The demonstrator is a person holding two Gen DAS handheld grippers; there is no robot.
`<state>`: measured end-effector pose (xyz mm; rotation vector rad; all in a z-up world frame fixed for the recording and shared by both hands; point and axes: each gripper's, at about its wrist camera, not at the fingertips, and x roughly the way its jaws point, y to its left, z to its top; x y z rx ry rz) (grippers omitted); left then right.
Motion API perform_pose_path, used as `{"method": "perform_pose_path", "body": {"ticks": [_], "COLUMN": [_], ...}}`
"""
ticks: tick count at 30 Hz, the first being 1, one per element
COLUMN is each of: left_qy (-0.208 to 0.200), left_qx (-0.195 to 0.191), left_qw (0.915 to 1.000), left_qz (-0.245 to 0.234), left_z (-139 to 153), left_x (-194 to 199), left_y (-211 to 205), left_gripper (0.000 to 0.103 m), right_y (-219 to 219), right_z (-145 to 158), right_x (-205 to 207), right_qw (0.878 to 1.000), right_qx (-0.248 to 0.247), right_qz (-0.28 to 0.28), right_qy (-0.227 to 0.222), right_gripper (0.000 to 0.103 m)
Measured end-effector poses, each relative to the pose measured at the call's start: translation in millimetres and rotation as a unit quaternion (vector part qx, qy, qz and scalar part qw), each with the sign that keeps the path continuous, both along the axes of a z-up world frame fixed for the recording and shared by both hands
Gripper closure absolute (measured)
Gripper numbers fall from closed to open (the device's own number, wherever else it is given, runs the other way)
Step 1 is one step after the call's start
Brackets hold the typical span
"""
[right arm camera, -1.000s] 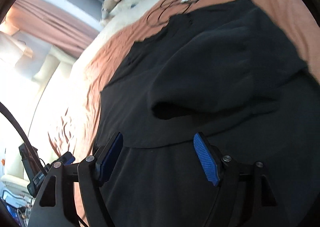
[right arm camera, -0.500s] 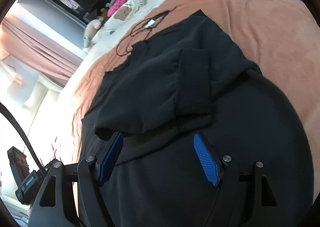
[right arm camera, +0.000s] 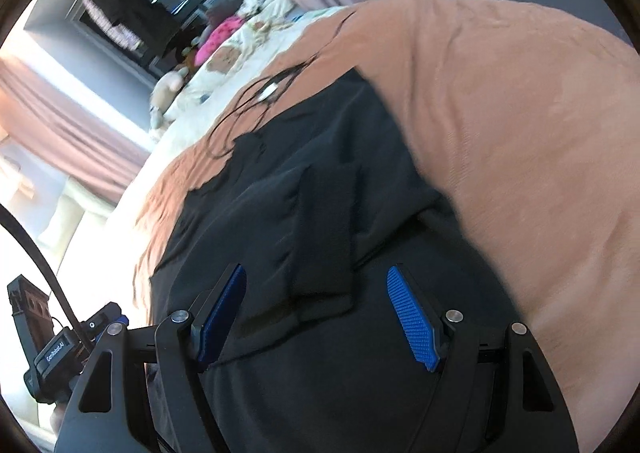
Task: Fold small clothes
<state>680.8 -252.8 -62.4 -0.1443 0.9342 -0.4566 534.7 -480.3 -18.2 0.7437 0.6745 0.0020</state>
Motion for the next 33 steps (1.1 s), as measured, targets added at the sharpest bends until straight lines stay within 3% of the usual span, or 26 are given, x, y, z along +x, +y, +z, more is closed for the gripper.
{"method": "perform_pose_path", "body": {"ticks": [10, 22, 26, 33], "left_qy": [-0.019, -0.008, 0.010, 0.031], "left_qx": [0.025, 0.048, 0.052, 0.124], "left_qw": [0.9976, 0.9890, 0.9884, 0.9818], "left_qz": [-0.062, -0.140, -0.142, -0.140], "left_z": [2.0, -23.4, -39.8, -74.8], "left_x": [23.1, 6.4, 8.1, 12.1], "left_y": [-87.2, -184.6, -201.3, -228.4], "left_gripper": [0.021, 0.026, 0.026, 0.026], "right_y": [-22.4, -44.5, -48.2, -62.6], "right_z": [-7.6, -23.8, -27.6, -38.2], "right_x": [-9.3, -32.6, -34.3, -35.1], "right_qw": [0.998, 0.992, 0.992, 0.987], "right_qx": [0.048, 0.098, 0.098, 0.135], "right_qz": [-0.049, -0.075, -0.075, -0.092], "right_qy": [-0.008, -0.022, -0.016, -0.004], "right_gripper": [0.031, 0.031, 0.041, 0.043]}}
